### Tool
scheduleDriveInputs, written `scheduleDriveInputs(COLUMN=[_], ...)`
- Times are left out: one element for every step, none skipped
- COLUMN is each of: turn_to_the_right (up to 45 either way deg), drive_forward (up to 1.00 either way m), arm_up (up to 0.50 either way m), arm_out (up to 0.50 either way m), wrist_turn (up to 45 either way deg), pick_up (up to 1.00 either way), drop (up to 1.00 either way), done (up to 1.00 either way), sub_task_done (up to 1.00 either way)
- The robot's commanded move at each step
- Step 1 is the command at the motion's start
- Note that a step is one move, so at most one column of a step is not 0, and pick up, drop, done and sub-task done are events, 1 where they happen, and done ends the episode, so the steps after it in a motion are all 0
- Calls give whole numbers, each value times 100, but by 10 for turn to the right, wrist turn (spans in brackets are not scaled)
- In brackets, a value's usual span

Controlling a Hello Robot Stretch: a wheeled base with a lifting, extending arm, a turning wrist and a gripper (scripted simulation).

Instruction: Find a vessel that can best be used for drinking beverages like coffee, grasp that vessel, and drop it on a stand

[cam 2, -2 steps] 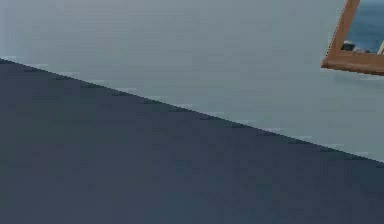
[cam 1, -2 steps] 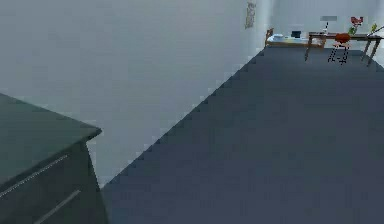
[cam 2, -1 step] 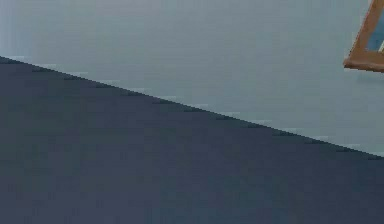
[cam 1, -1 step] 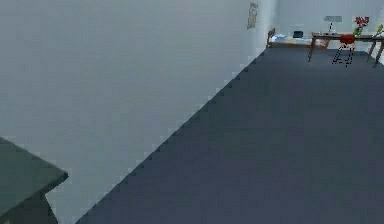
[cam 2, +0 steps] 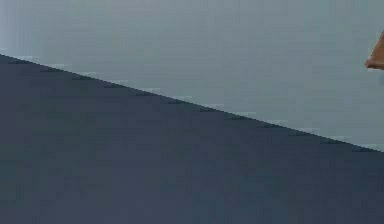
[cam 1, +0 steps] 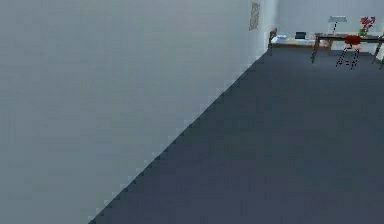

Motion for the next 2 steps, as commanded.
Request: scheduleDriveInputs(turn_to_the_right=[450, 450], drive_forward=[0, 0], arm_up=[0, 0], arm_out=[0, 0], wrist_turn=[0, 0], pick_up=[0, 0], drop=[0, 0], done=[0, 0], sub_task_done=[0, 0])
